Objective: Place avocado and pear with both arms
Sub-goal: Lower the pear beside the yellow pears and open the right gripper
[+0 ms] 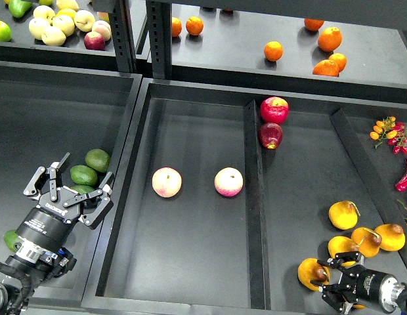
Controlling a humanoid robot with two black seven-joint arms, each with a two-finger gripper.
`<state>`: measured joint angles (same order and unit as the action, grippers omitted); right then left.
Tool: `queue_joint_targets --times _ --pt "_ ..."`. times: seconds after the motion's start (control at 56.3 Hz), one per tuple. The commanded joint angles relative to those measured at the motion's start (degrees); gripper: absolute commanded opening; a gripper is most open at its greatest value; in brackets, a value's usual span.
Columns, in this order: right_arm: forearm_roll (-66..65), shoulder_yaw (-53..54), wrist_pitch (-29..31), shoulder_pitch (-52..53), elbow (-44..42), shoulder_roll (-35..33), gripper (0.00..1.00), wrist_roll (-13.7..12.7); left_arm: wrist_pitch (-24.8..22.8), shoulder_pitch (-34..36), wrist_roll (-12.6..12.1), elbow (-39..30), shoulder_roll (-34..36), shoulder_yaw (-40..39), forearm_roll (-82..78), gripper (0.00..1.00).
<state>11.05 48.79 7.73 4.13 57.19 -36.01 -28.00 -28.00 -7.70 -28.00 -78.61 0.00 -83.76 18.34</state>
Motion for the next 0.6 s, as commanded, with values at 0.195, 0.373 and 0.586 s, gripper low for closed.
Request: queue_joint_targets --times 0.195,0.373,0.586 --pt "0.1 0.1 -4.1 0.0 0.2 0.0 0.96 0.0 0.0 0.1 0.0 0.2 0.0 0.3 -0.2 0.99" --pt "0.3 0.3 -5.8 0.4 0.6 0.0 0.99 0.0 0.0 0.1 0.0 0.1 0.0 0.2 -0.6 0.99" --pt "0.5 3.8 -5.9 1.8 0.7 0.2 0.99 0.0 0.0 0.1 0.0 0.0 0.0 0.1 -0.9 0.99"
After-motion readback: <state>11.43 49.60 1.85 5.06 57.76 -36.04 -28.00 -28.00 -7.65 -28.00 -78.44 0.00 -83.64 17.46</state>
